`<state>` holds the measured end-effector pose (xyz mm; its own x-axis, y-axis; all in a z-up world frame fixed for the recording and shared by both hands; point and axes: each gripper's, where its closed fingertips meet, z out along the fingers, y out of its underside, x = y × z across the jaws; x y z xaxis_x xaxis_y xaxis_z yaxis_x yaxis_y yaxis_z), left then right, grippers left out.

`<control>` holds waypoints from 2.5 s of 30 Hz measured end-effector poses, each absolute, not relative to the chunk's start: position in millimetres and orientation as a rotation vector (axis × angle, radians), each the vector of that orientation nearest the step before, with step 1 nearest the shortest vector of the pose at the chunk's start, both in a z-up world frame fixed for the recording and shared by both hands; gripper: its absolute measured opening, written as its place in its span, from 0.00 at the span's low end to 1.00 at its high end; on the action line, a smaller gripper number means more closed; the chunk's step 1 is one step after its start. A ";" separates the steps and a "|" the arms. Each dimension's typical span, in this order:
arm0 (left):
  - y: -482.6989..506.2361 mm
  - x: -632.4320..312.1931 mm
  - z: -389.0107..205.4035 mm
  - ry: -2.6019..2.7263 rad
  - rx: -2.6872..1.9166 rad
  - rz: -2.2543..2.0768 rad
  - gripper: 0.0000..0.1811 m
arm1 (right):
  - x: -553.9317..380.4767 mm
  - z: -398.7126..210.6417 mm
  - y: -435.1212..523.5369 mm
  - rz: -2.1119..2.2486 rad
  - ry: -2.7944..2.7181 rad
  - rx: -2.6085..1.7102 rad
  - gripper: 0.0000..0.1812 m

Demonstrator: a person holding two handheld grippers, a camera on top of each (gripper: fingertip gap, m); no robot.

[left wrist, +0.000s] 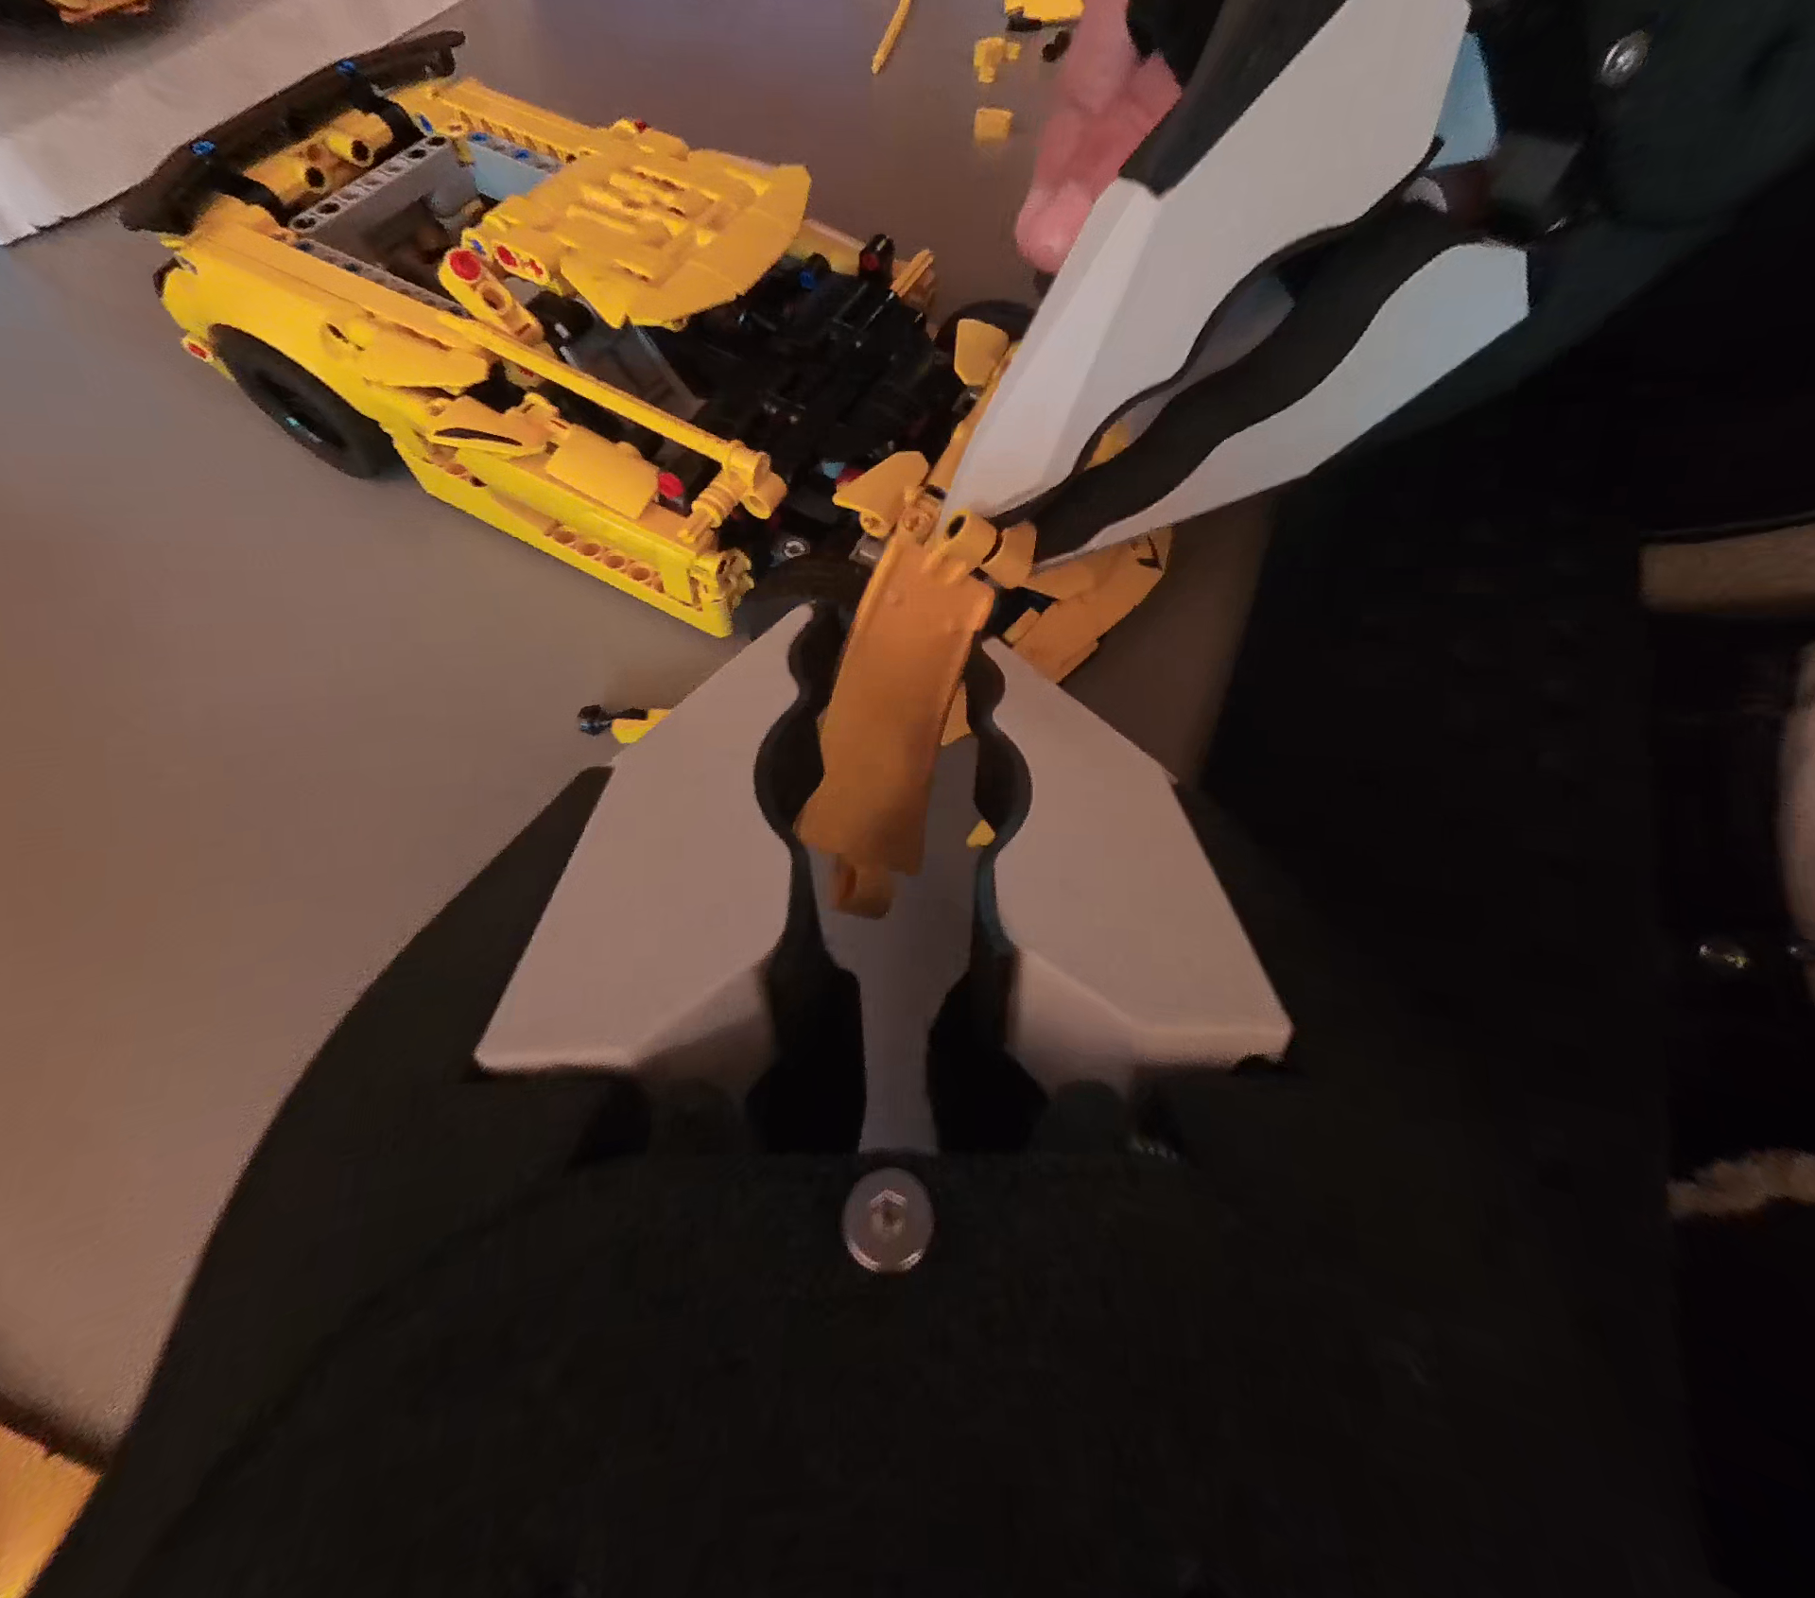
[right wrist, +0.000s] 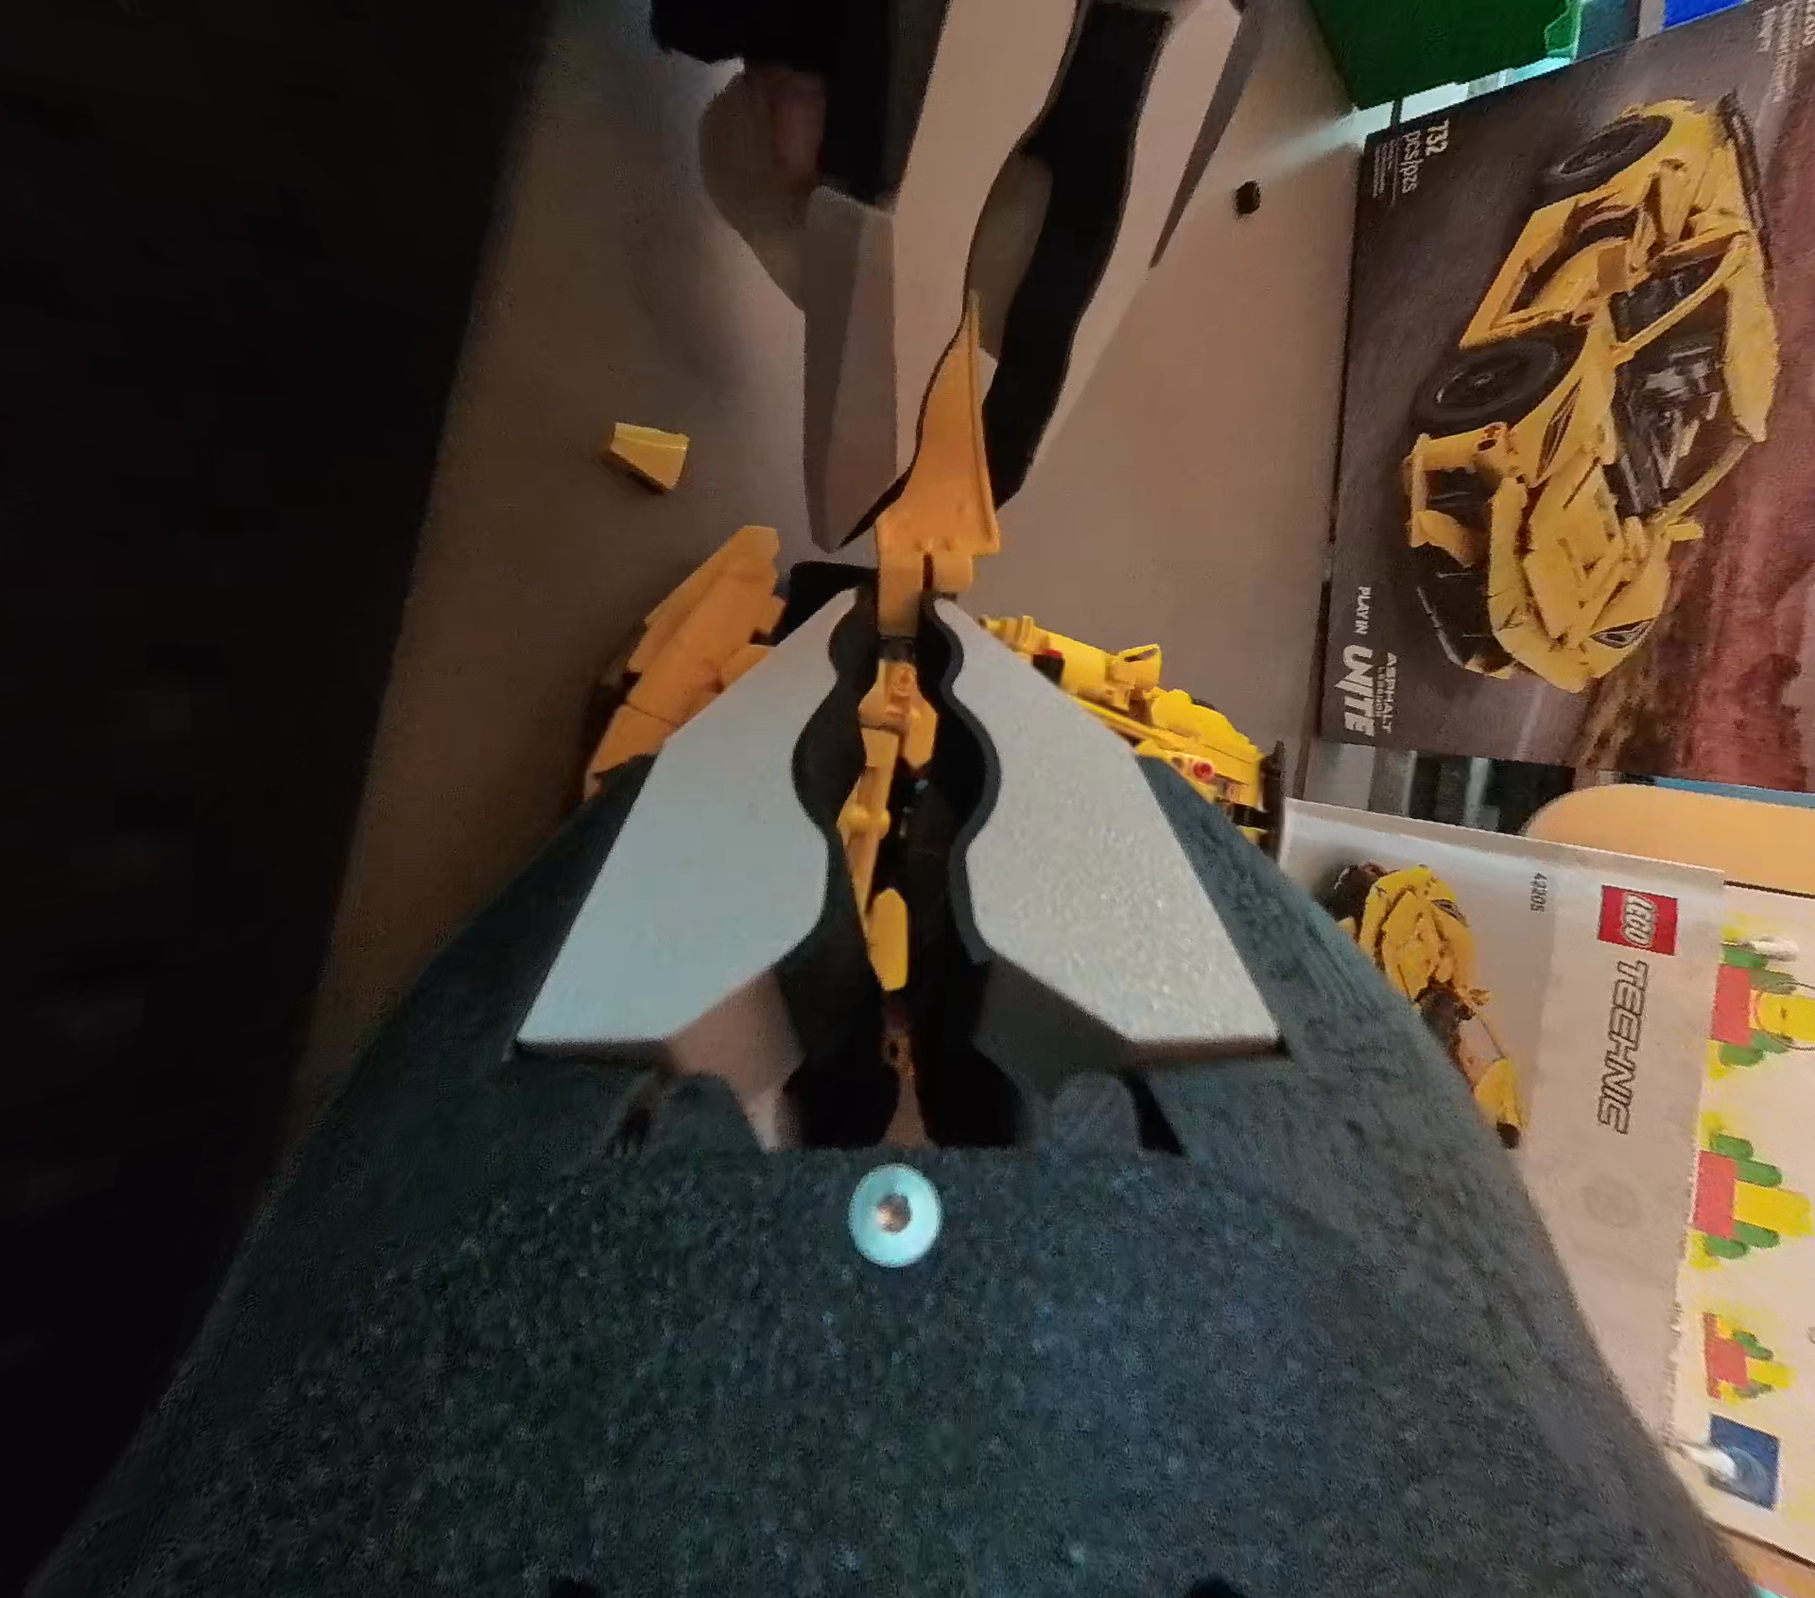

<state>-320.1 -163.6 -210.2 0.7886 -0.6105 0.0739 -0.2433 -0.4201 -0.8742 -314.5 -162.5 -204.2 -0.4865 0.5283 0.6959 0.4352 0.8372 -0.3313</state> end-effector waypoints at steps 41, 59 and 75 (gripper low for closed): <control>-151.9 -290.8 -181.7 0.582 -1.879 -0.629 0.13 | -169.4 -253.8 -85.8 0.643 -1.970 -1.709 0.05; -142.1 -220.0 -207.9 0.952 -1.840 -0.129 0.13 | -226.9 -195.5 -160.0 1.448 -1.783 -1.652 0.05; -148.8 -246.6 -147.5 0.511 -1.624 -0.790 0.20 | 30.3 -231.6 111.2 0.702 -0.565 -2.402 0.04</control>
